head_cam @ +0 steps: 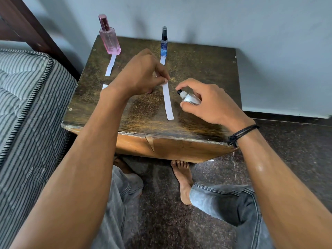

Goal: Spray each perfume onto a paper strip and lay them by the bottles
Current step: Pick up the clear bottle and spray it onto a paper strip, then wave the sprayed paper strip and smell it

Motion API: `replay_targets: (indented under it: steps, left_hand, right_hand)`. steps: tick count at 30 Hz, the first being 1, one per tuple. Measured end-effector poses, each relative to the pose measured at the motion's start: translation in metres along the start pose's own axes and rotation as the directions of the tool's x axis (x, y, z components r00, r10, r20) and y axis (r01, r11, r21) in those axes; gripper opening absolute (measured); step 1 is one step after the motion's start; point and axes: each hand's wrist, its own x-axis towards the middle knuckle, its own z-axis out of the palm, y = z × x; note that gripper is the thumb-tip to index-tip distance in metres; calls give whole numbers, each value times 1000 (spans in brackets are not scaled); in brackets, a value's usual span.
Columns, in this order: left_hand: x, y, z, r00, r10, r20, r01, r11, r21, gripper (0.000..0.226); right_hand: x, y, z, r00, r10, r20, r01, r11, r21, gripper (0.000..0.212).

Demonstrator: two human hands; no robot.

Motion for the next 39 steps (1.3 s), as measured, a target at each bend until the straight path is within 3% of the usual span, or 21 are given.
replay_targets:
  steps: [14,17,21,24,27,30,34,39]
  left_hand:
    - [1,-9,-3,999,-35,-6,35,999,-16,20]
    - [-4,-15,-15,997,-34,63,39,996,-85,28]
    - [-11,-26,-22,970,-70,234,75,997,-12,43]
    - [-11,-24,-20,954,-66,292,86,995,-56,32]
    - [-11,-21,-21,964,-79,254,98,993,-60,22]
    - [-10,-13,-23,987,-119,105,141,961,-237,19]
    - [-2,8,-19,975,-206,-77,101,728,-679,20]
    - [1,18,-9,978,-202,-54,90,640,-763,19]
  right_hand:
    - [1,1,-2,999,-23,-26,28,978,207,39]
    - [2,2,-3,998,-5,-59,21,965,263,36]
    - [5,2,-4,994,43,-101,-3,929,371,34]
    - [6,0,-5,988,77,-135,-8,892,453,32]
    - [7,-3,-9,980,124,-158,-24,852,523,29]
    - [6,-5,-12,974,157,-163,-27,795,606,28]
    - [7,-5,-11,973,157,-169,-13,770,639,29]
    - [8,-6,-8,977,127,-174,9,781,624,28]
